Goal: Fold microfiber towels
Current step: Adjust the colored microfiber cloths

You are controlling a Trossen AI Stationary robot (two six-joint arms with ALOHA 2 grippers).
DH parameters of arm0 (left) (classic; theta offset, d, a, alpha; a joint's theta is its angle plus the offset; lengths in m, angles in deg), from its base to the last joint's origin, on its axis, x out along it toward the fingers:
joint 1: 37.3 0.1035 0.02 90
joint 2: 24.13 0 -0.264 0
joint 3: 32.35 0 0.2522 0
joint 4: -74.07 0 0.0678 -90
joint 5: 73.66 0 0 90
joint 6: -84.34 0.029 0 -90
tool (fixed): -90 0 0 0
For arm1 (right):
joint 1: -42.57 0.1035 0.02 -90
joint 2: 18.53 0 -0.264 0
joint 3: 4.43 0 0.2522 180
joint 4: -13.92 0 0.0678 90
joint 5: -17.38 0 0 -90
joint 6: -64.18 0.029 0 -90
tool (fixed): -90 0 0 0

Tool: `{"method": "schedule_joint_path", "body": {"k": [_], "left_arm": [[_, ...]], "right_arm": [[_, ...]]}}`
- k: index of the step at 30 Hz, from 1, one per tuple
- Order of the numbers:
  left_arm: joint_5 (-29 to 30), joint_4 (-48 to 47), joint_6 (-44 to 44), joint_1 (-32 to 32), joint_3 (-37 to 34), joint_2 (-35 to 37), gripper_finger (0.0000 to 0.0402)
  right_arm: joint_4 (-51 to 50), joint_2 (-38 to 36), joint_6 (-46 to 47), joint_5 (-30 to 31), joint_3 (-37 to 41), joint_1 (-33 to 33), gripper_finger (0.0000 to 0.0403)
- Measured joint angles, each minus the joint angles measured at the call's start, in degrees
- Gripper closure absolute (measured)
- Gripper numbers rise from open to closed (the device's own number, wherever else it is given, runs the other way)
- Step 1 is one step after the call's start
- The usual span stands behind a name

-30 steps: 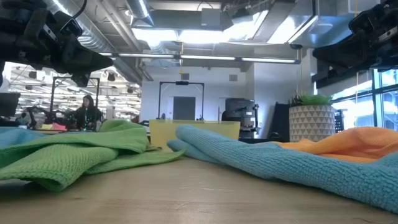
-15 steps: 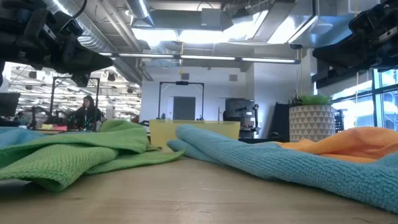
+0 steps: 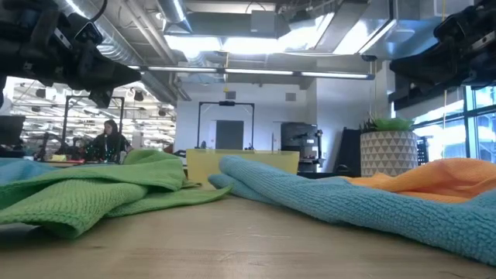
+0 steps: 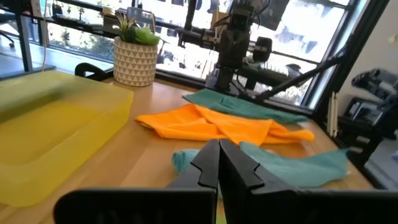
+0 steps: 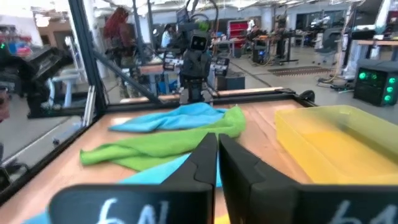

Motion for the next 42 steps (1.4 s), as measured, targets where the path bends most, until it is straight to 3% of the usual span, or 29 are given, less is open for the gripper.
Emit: {"method": "schedule_joint_path", "body": {"k": [5, 11, 14, 17, 22, 29, 34, 39, 42], "left_arm": [[4.2, 3.1, -0.2, 0.0, 0.0, 0.0, 0.0401], [5.3, 4.6, 2.5, 0.0, 0.0, 0.0, 0.0401], [4.6, 6.3, 5.5, 0.0, 1.2, 0.0, 0.0397], [1.9, -0.9, 8.6, -0.5, 7.2, -0.3, 0.0380], [6.0, -22.0, 12.7, -2.8, 21.6, -10.4, 0.0343], [5.1, -40.5, 11.4, -6.3, 38.1, -31.9, 0.0293], [6.9, -57.7, 6.3, -11.5, 48.1, -44.8, 0.0273], [9.0, -75.0, -9.6, -16.2, 56.7, -50.6, 0.0274], [9.1, -78.3, -23.2, -21.0, 57.7, -50.6, 0.0274]], "right_arm": [[2.2, 0.0, 1.7, 0.0, 0.0, 0.0, 0.0384], [5.2, 0.0, 3.0, 0.0, 0.0, 0.0, 0.0384], [7.3, 0.0, 1.9, 3.7, 0.0, 0.0, 0.0384], [9.5, 0.0, 1.7, 6.0, 0.0, 0.0, 0.0384], [10.6, 3.8, 4.9, 5.9, 0.0, 0.0, 0.0358], [20.2, 17.0, 7.3, 4.6, -0.5, 0.0, 0.0263], [18.6, 29.6, 5.6, 1.6, -7.9, 0.5, 0.0209], [12.2, 46.1, -1.1, 1.4, -20.0, 3.6, 0.0199], [10.7, 56.6, -4.6, 1.4, -27.9, 5.4, 0.0199]]}}
